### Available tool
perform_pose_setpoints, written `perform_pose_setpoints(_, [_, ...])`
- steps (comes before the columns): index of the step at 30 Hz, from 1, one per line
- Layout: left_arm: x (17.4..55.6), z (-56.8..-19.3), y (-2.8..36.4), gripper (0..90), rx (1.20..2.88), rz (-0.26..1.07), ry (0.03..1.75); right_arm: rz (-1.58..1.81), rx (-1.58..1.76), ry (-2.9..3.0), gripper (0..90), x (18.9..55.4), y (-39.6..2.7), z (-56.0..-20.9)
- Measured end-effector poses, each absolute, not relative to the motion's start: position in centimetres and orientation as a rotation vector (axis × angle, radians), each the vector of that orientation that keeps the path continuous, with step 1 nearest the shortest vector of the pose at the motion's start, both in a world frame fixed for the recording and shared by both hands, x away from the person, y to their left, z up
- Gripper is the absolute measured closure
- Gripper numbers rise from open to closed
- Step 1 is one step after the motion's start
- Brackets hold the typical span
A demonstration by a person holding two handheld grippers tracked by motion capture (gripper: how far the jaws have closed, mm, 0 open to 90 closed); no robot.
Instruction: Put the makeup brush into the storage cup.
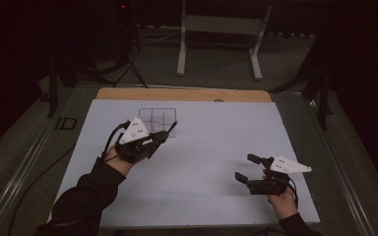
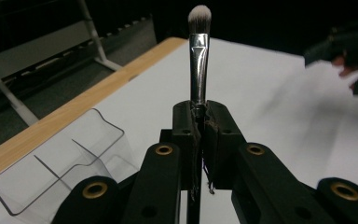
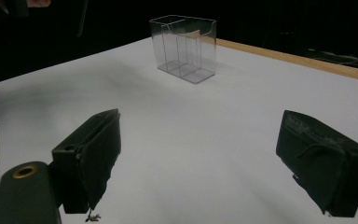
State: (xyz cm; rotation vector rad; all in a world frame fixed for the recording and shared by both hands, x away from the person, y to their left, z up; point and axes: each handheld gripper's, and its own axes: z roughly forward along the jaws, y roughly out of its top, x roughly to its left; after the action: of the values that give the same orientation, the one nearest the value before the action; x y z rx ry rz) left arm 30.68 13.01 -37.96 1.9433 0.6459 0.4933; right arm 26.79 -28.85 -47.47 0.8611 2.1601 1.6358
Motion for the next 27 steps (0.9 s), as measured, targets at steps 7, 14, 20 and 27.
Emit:
perform_pose_setpoints(7, [31.1, -37.6, 13.5, 85.5, 1.835, 0.518, 0.720, 1.635, 0.862, 2.160, 13.9, 26.8, -28.9, -47.5])
perform_pose_setpoints(14, [31.2, -37.1, 13.4, 85.5, 1.801, 0.564, 0.733, 1.631, 0.865, 2.164, 13.9, 26.8, -28.8, -47.5])
perform_pose_setpoints(20, [31.2, -36.9, 13.4, 85.5, 1.735, 0.594, 0.737, 1.634, 0.867, 2.164, 13.9, 26.8, -28.8, -47.5])
perform_pose_setpoints(27, [31.5, -36.3, 13.3, 85.5, 1.672, 0.633, 0.754, 1.639, 0.866, 2.165, 13.9, 26.8, -28.8, -47.5])
